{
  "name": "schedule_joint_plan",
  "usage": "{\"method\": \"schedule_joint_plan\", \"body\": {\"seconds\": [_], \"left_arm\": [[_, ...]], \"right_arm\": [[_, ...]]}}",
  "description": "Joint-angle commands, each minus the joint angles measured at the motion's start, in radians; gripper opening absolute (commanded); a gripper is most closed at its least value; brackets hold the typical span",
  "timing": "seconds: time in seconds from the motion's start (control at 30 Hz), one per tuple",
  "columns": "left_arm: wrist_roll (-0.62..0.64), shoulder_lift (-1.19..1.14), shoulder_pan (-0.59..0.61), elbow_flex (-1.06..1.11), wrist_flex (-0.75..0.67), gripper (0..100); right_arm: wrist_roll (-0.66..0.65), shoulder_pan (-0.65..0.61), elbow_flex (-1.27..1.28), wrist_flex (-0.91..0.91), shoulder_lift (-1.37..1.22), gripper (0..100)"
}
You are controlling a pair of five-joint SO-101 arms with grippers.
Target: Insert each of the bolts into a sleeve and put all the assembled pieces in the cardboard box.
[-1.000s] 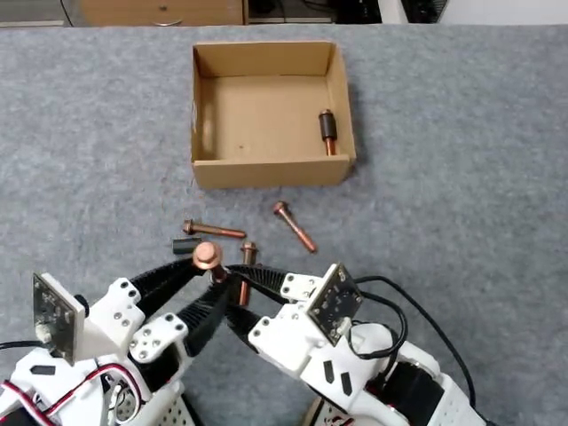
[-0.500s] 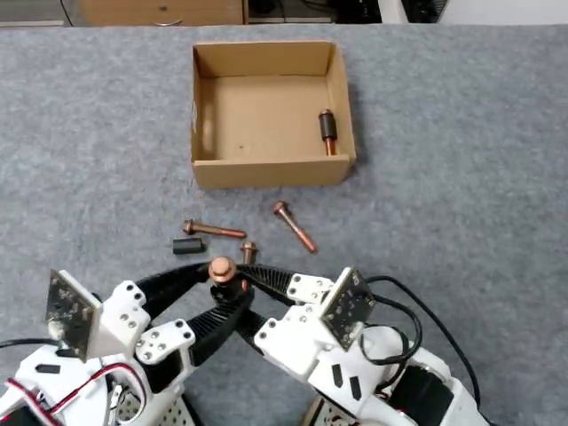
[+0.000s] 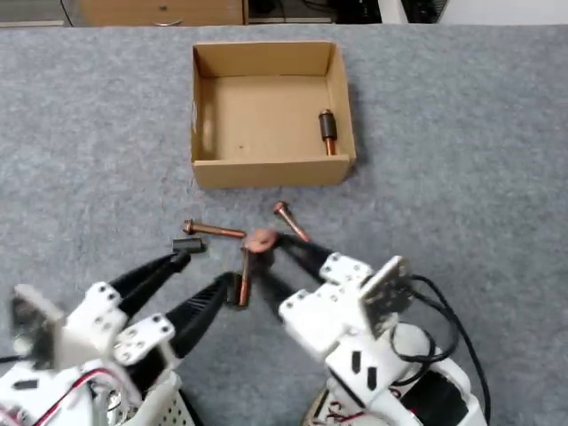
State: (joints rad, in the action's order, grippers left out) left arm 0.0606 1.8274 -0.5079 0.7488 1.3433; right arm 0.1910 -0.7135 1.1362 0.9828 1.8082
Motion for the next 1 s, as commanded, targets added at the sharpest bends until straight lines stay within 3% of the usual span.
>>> {"method": "schedule_joint_plan", "body": {"seconds": [0.0, 0.1, 0.2, 0.27, 0.47, 0.6, 0.8, 0.87, 0.97], "left_arm": [[-0.008, -0.005, 0.08, -0.087, -0.043, 20], [-0.009, -0.004, 0.166, -0.097, -0.02, 16], [-0.008, -0.002, 0.281, -0.095, 0.029, 1], [-0.009, -0.002, 0.37, -0.084, 0.089, 5], [-0.012, -0.002, 0.637, 0.153, 0.149, 2], [-0.066, -0.002, 0.802, 0.468, -0.014, 2], [-0.222, -0.002, 0.959, 0.876, -0.427, 2], [-0.226, -0.004, 0.977, 0.941, -0.483, 2], [-0.222, -0.005, 0.973, 0.941, -0.431, 2]], "right_arm": [[-0.005, 0.176, -0.058, -0.1, 0.117, 0.1], [-0.005, 0.266, -0.047, -0.19, 0.113, 0.1], [-0.005, 0.343, -0.058, -0.258, 0.054, 0.1], [-0.003, 0.378, -0.088, -0.295, -0.024, 0.1], [0.0, 0.386, -0.308, -0.324, -0.378, 0.1], [0.025, 0.389, -0.496, -0.322, -0.653, 0.1], [0.018, 0.389, -0.745, -0.321, -0.995, 0.1], [0.018, 0.39, -0.809, -0.321, -1.09, 0.1], [0.006, 0.39, -0.881, -0.315, -1.231, 0.1]]}}
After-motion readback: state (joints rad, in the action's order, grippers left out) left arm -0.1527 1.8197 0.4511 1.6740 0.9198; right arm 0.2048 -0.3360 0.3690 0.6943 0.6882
